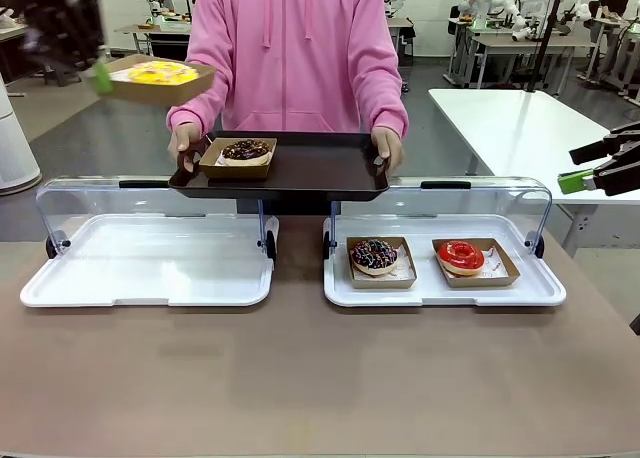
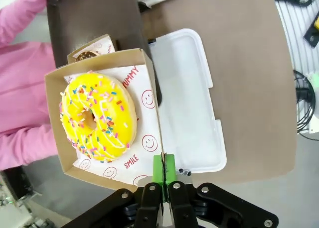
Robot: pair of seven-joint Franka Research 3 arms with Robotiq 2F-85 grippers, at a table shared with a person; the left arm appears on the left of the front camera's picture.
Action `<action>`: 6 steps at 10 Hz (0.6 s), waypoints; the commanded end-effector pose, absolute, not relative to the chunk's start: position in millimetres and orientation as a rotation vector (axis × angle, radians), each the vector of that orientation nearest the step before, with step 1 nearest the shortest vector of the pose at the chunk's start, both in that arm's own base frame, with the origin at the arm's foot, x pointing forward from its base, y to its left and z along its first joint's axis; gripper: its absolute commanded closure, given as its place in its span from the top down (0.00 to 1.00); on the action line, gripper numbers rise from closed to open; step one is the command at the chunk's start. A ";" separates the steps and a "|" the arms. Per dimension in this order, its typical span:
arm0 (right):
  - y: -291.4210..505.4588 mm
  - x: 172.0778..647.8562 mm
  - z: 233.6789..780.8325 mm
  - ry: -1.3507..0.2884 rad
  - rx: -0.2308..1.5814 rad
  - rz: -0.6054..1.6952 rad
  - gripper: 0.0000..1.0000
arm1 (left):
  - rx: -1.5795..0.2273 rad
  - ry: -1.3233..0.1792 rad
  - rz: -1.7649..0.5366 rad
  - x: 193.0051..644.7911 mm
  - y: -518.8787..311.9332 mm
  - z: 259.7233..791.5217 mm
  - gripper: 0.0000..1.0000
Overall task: Provide the desired donut to the person.
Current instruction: Place the picked Paper togo box onto the Handle tray extended by the person.
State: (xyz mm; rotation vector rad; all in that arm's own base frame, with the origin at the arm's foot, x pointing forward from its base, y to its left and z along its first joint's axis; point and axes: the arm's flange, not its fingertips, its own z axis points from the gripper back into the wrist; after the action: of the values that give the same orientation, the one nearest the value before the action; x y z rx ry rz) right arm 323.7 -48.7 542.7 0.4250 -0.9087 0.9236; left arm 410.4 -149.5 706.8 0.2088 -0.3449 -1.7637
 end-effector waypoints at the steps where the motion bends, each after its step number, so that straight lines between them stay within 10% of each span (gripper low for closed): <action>1: -49.0 325.9 541.2 -0.916 0.437 0.928 1.00 | 0.080 -0.270 -1.682 477.0 -185.6 728.5 0.01; 6: -49.0 325.9 541.2 -0.916 0.437 0.928 1.00 | 0.088 -0.375 -1.642 536.3 -294.5 649.8 0.01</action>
State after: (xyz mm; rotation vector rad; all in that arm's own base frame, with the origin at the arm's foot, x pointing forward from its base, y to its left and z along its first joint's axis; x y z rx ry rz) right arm 323.6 -49.0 542.7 0.4241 -0.9085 0.9227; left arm 536.4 -288.5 653.0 0.0370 -0.3403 -1.6600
